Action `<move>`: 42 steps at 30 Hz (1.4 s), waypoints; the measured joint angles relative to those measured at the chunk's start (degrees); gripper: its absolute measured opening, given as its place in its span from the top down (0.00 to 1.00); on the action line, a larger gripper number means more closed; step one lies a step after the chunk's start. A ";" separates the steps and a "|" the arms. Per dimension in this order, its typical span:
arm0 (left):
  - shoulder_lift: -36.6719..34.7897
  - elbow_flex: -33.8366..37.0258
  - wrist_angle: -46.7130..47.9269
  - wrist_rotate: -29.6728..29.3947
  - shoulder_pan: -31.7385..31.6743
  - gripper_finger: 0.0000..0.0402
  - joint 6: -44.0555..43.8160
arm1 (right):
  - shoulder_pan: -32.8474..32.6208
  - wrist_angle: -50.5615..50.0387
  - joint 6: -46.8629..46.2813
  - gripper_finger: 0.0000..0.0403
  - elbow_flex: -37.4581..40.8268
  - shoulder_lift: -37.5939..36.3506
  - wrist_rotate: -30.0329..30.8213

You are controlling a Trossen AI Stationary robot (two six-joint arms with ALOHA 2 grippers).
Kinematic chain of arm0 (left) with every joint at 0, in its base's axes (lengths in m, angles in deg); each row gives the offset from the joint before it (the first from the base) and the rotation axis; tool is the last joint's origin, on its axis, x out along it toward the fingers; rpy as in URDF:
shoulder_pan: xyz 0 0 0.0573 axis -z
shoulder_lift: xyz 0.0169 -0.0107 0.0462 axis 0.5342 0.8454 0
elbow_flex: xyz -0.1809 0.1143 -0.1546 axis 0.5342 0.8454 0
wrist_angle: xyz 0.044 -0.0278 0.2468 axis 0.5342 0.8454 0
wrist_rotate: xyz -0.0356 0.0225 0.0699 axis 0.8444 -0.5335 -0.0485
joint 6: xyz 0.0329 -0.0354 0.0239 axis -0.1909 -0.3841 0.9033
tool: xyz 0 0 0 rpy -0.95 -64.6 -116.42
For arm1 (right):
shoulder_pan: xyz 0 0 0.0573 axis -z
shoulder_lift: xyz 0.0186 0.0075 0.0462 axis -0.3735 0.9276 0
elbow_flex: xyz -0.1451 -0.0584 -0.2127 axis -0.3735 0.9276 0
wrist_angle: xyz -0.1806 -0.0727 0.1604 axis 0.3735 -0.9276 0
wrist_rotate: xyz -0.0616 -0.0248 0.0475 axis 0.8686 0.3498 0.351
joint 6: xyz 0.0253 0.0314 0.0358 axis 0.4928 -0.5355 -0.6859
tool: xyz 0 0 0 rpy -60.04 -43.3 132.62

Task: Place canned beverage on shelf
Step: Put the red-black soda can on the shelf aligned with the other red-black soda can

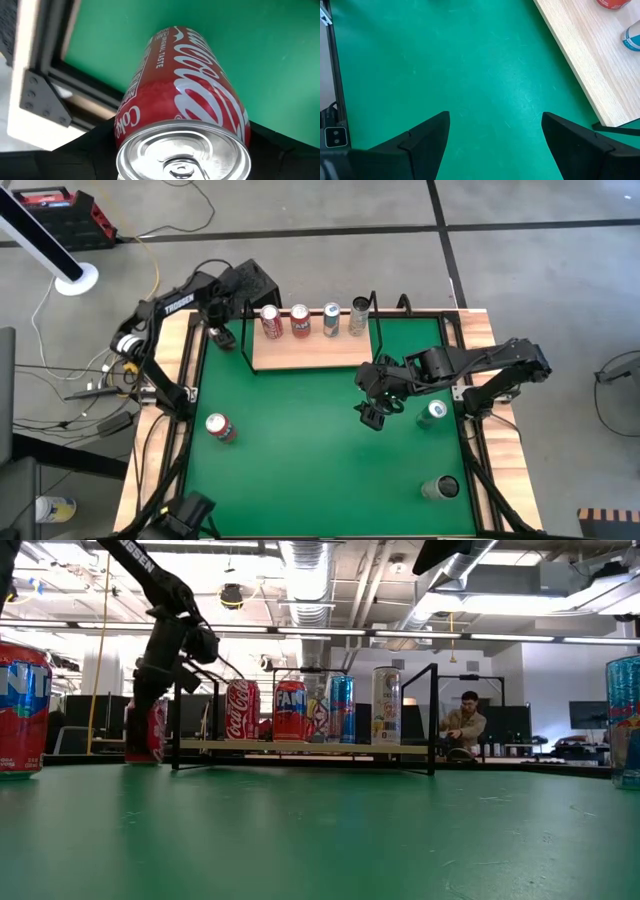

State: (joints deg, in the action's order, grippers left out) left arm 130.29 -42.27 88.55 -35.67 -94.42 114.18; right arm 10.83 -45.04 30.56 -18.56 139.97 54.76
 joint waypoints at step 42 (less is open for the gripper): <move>-15.83 -4.56 6.43 -5.95 6.50 0.29 -4.26 | 2.26 0.59 1.75 0.15 0.00 0.00 -0.11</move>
State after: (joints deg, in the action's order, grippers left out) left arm 114.46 -46.83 94.98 -41.62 -87.92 109.92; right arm 13.09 -44.45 32.32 -18.56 139.97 54.65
